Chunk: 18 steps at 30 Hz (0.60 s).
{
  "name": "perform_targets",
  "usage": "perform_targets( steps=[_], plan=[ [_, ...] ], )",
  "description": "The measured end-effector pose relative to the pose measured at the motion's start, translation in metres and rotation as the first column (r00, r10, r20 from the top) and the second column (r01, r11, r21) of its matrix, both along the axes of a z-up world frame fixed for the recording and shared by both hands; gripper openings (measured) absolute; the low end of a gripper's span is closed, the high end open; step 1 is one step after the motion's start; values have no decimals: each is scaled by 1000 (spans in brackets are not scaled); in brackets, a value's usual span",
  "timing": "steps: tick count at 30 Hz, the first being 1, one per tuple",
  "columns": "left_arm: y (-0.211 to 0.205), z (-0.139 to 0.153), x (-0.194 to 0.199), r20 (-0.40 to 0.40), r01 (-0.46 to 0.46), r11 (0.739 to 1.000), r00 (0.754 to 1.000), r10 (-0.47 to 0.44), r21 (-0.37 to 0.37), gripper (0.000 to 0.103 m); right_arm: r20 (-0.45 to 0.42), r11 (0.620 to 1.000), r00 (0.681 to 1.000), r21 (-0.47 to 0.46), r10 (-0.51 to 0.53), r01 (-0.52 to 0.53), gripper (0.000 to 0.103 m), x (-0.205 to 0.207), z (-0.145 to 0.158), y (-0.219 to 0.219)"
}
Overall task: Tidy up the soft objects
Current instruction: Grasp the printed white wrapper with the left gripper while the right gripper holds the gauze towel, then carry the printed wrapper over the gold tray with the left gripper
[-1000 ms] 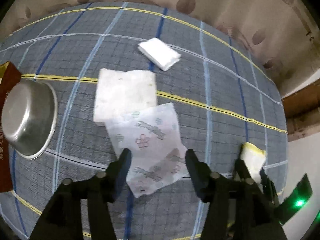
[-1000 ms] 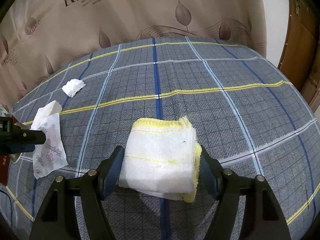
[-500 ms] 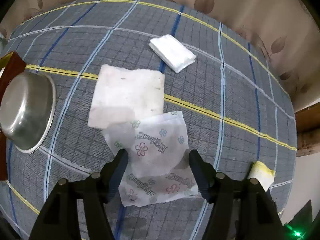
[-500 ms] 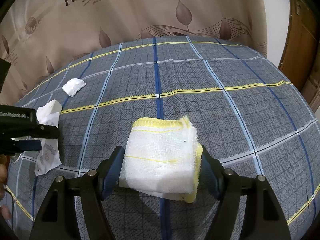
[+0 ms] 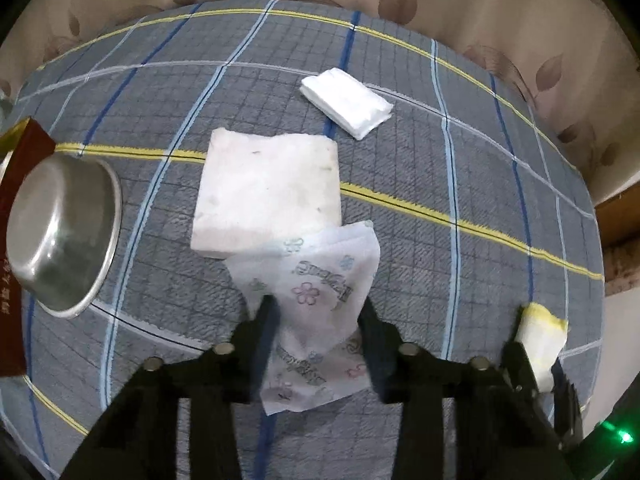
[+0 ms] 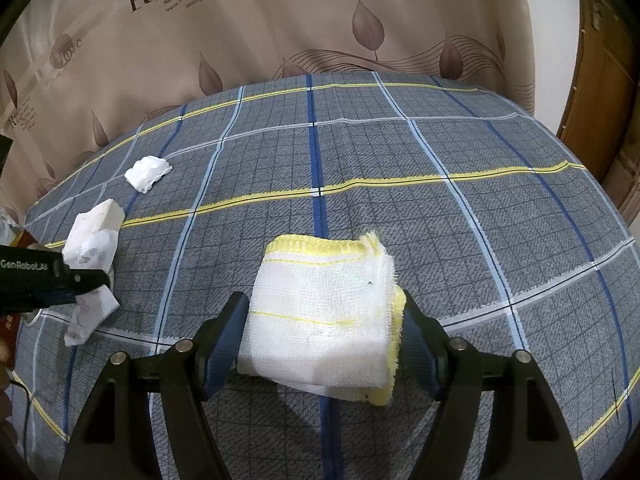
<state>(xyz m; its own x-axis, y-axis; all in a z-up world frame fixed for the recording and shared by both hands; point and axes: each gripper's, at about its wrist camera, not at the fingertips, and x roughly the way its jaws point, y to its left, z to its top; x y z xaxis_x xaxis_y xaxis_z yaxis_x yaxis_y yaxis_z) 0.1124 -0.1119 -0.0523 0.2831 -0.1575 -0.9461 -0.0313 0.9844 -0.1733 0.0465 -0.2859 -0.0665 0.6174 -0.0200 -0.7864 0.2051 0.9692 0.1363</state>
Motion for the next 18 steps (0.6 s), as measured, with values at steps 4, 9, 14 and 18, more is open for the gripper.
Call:
perform_targets(
  steps=[4,9,14,18],
  plan=[
    [7,7,-6,21,14,1000,1000,-14,-5,19,0,1000,1000,0,-1,1,71,0,0,0],
    [13,17,-15,47,40,999,998,-40,-6,19,-4,1000,1000,-9,0,0,71,0,-2,2],
    [21,26,-24,55,80,997,995,-79,-11,19,-8,1000,1000,-18,1,-1,71,1,-2,3],
    [29,34,-33,67,102,995,993,-101,-8,19,-9,1000,1000,-19,2,-2,71,2,-2,3]
  ],
)
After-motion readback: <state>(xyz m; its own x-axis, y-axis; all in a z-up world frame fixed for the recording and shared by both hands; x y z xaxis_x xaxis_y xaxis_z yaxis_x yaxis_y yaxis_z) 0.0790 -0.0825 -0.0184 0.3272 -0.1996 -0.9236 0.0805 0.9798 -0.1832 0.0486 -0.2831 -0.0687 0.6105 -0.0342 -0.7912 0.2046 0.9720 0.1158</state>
